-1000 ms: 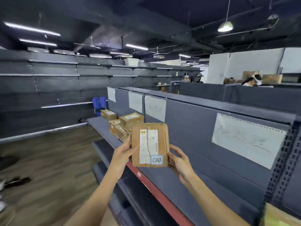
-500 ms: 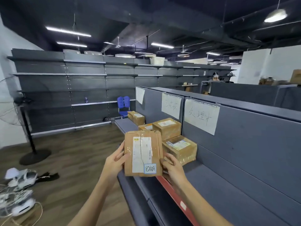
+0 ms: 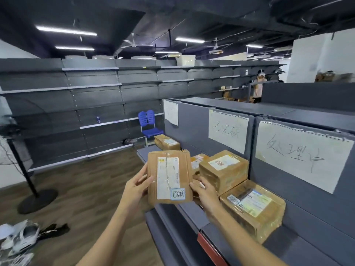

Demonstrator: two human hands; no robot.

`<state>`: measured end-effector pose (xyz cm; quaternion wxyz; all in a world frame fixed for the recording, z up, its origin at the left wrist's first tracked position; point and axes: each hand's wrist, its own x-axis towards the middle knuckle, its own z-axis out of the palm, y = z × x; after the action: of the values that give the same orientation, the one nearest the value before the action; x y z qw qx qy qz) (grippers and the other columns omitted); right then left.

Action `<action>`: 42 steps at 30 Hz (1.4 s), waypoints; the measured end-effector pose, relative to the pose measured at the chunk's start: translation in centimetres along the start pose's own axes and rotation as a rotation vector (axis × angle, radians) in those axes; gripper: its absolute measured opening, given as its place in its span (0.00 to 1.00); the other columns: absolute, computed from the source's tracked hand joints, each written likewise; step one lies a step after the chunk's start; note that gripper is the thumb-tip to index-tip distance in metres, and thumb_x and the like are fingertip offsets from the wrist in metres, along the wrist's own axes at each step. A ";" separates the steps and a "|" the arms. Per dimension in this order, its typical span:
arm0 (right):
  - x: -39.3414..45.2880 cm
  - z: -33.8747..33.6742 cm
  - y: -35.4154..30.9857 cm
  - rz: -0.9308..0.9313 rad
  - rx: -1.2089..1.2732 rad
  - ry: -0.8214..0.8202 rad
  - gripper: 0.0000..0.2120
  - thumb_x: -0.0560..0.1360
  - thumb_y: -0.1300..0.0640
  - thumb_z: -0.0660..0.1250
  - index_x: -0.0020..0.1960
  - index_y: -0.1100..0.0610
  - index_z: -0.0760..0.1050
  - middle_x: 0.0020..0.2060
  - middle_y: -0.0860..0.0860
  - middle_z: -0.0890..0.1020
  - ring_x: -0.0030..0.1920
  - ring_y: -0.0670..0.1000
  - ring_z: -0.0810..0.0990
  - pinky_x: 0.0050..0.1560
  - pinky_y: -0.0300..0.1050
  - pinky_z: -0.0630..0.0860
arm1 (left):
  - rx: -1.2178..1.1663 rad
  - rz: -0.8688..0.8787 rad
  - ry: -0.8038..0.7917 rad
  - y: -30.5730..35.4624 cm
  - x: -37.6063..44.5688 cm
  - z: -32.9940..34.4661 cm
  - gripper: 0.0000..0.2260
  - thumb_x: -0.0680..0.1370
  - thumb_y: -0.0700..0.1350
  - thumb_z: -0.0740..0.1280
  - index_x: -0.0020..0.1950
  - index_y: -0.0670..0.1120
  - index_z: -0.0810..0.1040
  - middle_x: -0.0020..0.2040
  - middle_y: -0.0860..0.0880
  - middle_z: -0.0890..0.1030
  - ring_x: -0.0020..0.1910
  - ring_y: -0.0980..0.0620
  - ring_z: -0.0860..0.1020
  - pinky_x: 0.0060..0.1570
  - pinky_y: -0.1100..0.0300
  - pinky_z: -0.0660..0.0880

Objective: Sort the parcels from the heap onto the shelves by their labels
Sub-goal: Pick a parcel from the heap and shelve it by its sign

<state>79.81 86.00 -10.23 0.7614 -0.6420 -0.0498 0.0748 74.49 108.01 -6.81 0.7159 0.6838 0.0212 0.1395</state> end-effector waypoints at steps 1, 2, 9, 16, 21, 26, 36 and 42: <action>1.8 0.7 0.2 -0.005 -0.006 0.011 0.09 0.81 0.64 0.65 0.57 0.54 0.80 0.54 0.55 0.86 0.55 0.55 0.85 0.51 0.47 0.83 | 0.003 -0.002 0.002 -0.4 1.8 -0.7 0.24 0.80 0.40 0.67 0.72 0.61 0.70 0.58 0.53 0.85 0.57 0.53 0.83 0.48 0.61 0.80; 3.7 1.3 0.5 -0.004 -0.016 0.031 0.09 0.81 0.64 0.65 0.57 0.54 0.80 0.53 0.55 0.86 0.55 0.55 0.85 0.55 0.52 0.83 | 0.005 -0.001 0.002 -0.9 3.7 -1.2 0.24 0.80 0.40 0.67 0.72 0.60 0.70 0.58 0.54 0.85 0.56 0.54 0.83 0.48 0.60 0.80; 14.3 6.4 1.6 -0.034 -0.112 0.272 0.10 0.79 0.59 0.68 0.59 0.54 0.80 0.42 0.45 0.87 0.44 0.42 0.86 0.46 0.41 0.82 | -0.043 -0.040 -0.125 -4.7 17.9 -5.0 0.24 0.81 0.39 0.67 0.73 0.59 0.71 0.59 0.52 0.84 0.61 0.49 0.81 0.66 0.42 0.74; 20.6 8.6 -0.5 -0.108 -0.253 0.486 0.07 0.82 0.55 0.64 0.59 0.48 0.76 0.55 0.45 0.83 0.56 0.46 0.82 0.59 0.50 0.80 | -0.099 -0.080 -0.332 -5.7 30.9 -3.8 0.21 0.81 0.42 0.66 0.71 0.61 0.70 0.54 0.55 0.86 0.55 0.56 0.83 0.51 0.57 0.78; 24.1 6.2 -1.4 -0.205 -0.330 0.657 0.22 0.83 0.55 0.64 0.75 0.48 0.69 0.60 0.40 0.82 0.60 0.42 0.81 0.62 0.47 0.80 | -0.171 -0.113 -0.518 -6.4 37.3 0.8 0.22 0.81 0.40 0.66 0.73 0.56 0.71 0.58 0.52 0.85 0.59 0.52 0.82 0.56 0.54 0.78; 26.6 3.5 -1.2 -0.246 -0.349 0.808 0.16 0.81 0.44 0.64 0.64 0.27 0.68 0.54 0.42 0.85 0.56 0.44 0.84 0.59 0.56 0.81 | -0.190 -0.107 -0.633 -7.3 41.1 5.5 0.21 0.81 0.41 0.67 0.72 0.58 0.73 0.58 0.52 0.85 0.60 0.50 0.82 0.61 0.48 0.78; 29.6 3.0 -0.5 -0.212 -0.528 0.933 0.19 0.81 0.43 0.62 0.71 0.39 0.67 0.52 0.32 0.79 0.61 0.40 0.78 0.64 0.55 0.78 | -0.203 -0.164 -0.740 -9.9 46.7 9.0 0.20 0.80 0.40 0.67 0.71 0.55 0.75 0.60 0.53 0.84 0.62 0.52 0.81 0.54 0.55 0.78; 30.8 3.7 -0.1 -0.240 -0.586 1.101 0.23 0.81 0.39 0.60 0.75 0.41 0.67 0.49 0.42 0.85 0.50 0.42 0.84 0.54 0.50 0.82 | -0.174 -0.111 -0.828 -11.6 48.2 9.9 0.21 0.80 0.43 0.68 0.72 0.55 0.73 0.60 0.53 0.84 0.60 0.53 0.82 0.58 0.50 0.80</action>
<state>109.44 95.02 -10.15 0.4714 -0.7580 0.2592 -0.3689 124.96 109.13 -9.86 0.7255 0.6170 -0.2431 -0.1842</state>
